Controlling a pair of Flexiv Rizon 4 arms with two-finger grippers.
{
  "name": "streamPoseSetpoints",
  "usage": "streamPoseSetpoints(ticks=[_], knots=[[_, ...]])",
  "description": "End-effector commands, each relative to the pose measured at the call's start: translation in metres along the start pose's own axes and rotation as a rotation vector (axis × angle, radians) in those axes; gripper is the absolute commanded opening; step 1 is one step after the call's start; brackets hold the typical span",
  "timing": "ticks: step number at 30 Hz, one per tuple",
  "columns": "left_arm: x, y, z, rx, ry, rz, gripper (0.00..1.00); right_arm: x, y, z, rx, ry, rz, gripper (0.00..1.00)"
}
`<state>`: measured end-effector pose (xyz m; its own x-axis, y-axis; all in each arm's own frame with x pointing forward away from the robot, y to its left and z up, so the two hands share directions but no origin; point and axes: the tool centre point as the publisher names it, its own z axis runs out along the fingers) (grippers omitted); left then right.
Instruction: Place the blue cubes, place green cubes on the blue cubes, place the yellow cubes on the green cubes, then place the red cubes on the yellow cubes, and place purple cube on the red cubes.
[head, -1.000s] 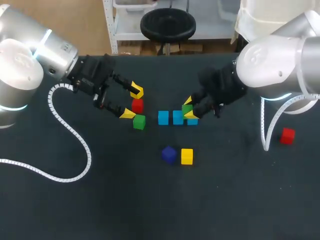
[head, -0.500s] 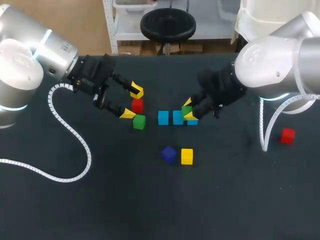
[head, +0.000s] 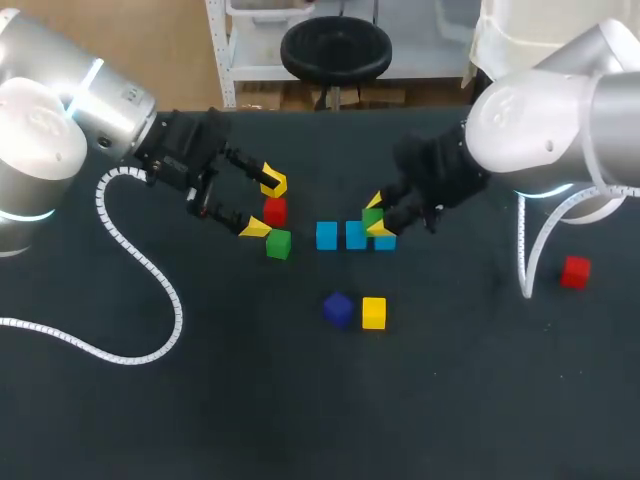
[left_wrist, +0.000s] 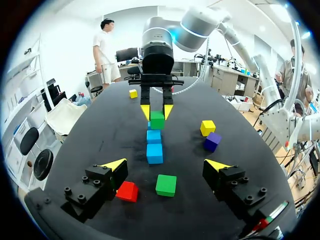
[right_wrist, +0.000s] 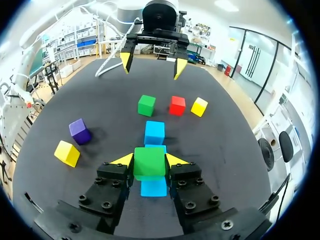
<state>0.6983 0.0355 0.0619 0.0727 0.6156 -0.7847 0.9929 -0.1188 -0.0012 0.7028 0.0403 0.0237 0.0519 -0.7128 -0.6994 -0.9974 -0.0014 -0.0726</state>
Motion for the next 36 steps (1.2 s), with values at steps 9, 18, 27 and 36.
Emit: streamPoseSetpoints(ticks=[9,18,27,36], knots=[[0.0005,0.0018,0.0,0.004,0.0,0.001,1.0,0.0005,-0.0036,0.0038,-0.005,0.001,0.008,0.0],[0.0005,0.0018,0.0,0.004,0.0,0.001,1.0,0.0012,-0.0035,0.005,-0.007,0.004,0.012,0.0],[0.0005,0.0018,0.0,0.004,0.0,0.001,1.0,0.0024,-0.0052,0.0049,-0.001,0.002,0.016,0.0],[0.0005,0.0018,0.0,0.004,0.0,0.001,1.0,0.004,-0.0068,0.0046,0.002,0.001,0.023,0.0]])
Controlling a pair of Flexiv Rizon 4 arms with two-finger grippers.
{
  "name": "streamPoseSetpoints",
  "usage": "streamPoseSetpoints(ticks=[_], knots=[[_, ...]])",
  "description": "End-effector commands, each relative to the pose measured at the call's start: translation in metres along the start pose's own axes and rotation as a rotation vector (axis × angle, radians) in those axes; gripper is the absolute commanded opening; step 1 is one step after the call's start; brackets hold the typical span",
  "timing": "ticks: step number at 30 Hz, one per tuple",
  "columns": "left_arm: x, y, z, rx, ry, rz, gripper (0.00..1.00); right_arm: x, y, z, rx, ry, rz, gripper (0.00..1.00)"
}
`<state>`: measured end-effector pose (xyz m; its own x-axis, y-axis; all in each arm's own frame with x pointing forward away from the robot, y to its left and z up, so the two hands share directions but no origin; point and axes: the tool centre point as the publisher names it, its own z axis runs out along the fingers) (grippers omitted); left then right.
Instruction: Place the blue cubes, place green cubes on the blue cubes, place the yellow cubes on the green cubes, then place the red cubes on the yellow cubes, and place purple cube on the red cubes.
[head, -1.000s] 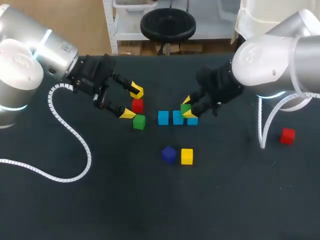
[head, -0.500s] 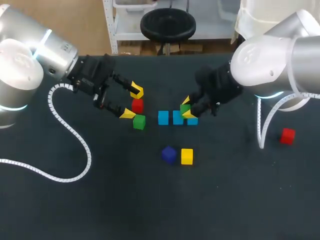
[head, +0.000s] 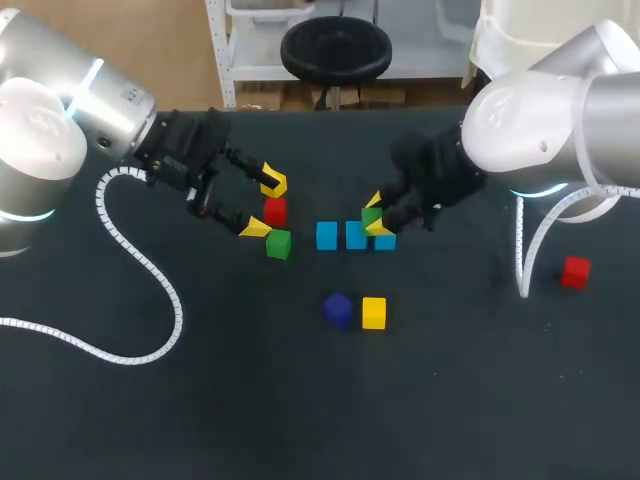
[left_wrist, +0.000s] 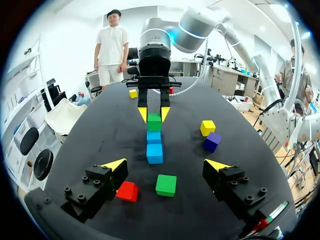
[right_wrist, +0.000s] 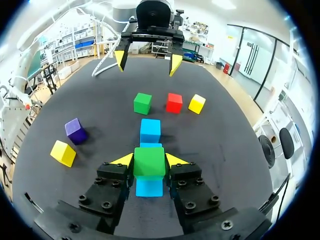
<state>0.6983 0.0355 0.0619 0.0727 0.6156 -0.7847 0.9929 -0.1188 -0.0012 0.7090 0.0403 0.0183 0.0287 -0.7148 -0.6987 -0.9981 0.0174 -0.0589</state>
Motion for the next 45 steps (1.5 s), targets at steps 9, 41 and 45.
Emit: streamPoseSetpoints(ticks=[9,41,45], knots=[[0.001,0.002,0.0,0.004,0.0,0.001,1.0,-0.001,-0.003,0.0,0.0,-0.008,0.002,0.0],[0.001,0.002,0.0,0.004,0.0,0.001,1.0,-0.003,0.0,0.0,-0.01,0.016,0.009,1.0],[0.001,0.002,0.0,0.004,0.0,0.001,1.0,-0.007,0.0,-0.007,-0.003,-0.006,0.005,1.0]])
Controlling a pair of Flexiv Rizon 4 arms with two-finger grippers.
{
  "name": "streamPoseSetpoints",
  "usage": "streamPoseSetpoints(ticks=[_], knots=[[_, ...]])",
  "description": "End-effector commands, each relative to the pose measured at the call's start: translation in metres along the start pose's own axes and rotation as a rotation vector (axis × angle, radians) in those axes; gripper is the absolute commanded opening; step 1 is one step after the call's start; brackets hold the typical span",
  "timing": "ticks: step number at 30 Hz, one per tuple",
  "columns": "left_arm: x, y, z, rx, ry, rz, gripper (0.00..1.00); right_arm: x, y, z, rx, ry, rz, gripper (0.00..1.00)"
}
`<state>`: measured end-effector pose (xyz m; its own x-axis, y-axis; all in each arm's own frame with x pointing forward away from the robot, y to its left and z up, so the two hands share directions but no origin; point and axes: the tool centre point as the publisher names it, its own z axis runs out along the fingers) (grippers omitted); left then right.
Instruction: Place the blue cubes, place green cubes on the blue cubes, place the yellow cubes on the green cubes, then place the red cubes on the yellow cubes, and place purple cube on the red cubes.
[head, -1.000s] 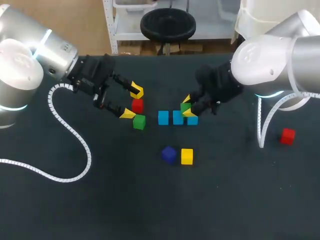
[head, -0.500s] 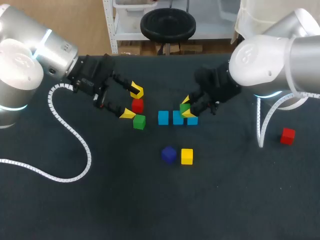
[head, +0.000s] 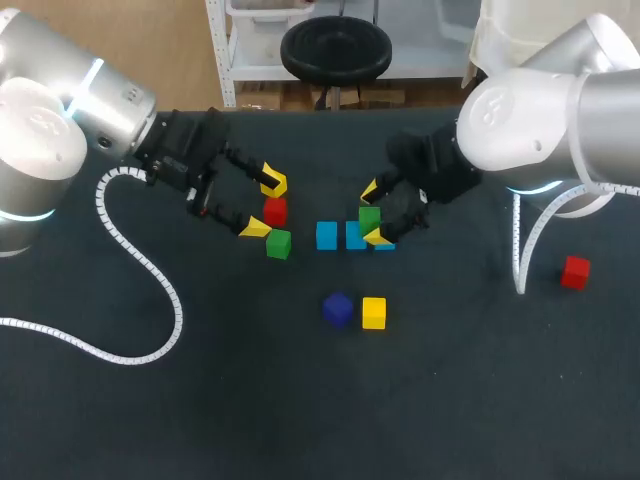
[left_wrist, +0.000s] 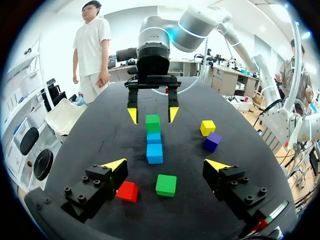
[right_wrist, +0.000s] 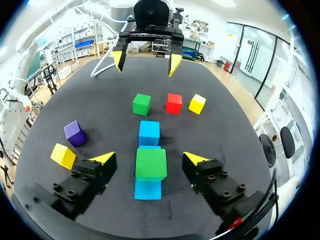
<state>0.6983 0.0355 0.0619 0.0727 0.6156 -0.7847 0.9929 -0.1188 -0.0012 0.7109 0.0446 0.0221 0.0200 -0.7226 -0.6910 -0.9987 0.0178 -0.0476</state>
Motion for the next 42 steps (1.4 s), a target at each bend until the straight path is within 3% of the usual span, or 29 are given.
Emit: streamPoseSetpoints(ticks=[1,11,32,42], knots=[[0.001,0.002,0.0,0.004,0.0,0.001,1.0,-0.002,0.002,-0.01,0.006,-0.024,-0.004,1.0],[0.001,0.002,0.0,0.004,0.0,0.001,1.0,0.004,0.003,-0.032,-0.019,-0.14,0.019,1.0],[0.001,0.002,0.0,0.004,0.0,0.001,1.0,0.026,0.016,-0.078,-0.029,-0.18,0.007,1.0],[0.001,0.002,0.0,0.004,0.0,0.001,1.0,0.031,0.017,-0.087,-0.018,-0.208,0.006,1.0]])
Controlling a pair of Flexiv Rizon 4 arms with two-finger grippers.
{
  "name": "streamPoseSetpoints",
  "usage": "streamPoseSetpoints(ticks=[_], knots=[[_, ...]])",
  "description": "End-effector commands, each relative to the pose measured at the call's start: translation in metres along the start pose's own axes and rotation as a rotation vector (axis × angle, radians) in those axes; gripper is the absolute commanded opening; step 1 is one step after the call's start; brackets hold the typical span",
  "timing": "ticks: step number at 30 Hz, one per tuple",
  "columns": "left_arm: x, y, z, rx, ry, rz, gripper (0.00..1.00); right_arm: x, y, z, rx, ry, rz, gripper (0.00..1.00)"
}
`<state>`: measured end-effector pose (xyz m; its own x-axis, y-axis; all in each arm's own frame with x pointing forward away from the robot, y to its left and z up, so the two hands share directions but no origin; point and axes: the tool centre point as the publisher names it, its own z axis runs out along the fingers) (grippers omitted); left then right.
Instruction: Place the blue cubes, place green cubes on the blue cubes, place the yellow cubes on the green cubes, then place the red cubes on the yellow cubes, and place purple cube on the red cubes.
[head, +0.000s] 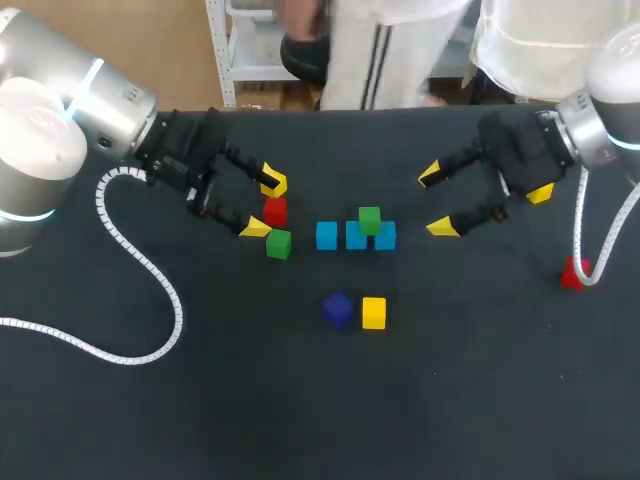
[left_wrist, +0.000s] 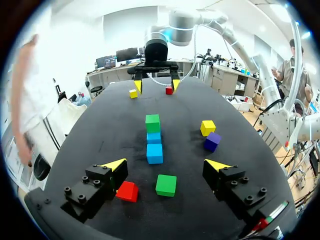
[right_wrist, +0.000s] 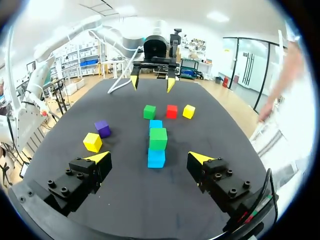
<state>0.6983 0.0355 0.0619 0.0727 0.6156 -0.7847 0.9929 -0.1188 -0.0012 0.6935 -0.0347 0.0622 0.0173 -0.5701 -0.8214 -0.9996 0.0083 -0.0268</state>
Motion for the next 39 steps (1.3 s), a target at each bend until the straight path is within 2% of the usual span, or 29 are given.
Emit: streamPoseSetpoints(ticks=[1,30,34,39], knots=[[0.001,0.002,0.0,0.004,0.0,0.001,1.0,0.001,0.003,-0.003,-0.001,-0.014,-0.007,1.0],[0.001,0.002,0.0,0.004,0.0,0.001,1.0,0.001,0.004,-0.012,-0.007,-0.036,-0.004,1.0],[-0.015,-0.015,-0.004,-0.002,0.1,0.098,1.0,0.001,0.004,-0.012,-0.007,-0.036,-0.004,1.0],[-0.029,-0.03,0.006,0.023,0.29,0.126,1.0,0.001,0.004,-0.012,-0.007,-0.036,-0.004,1.0]])
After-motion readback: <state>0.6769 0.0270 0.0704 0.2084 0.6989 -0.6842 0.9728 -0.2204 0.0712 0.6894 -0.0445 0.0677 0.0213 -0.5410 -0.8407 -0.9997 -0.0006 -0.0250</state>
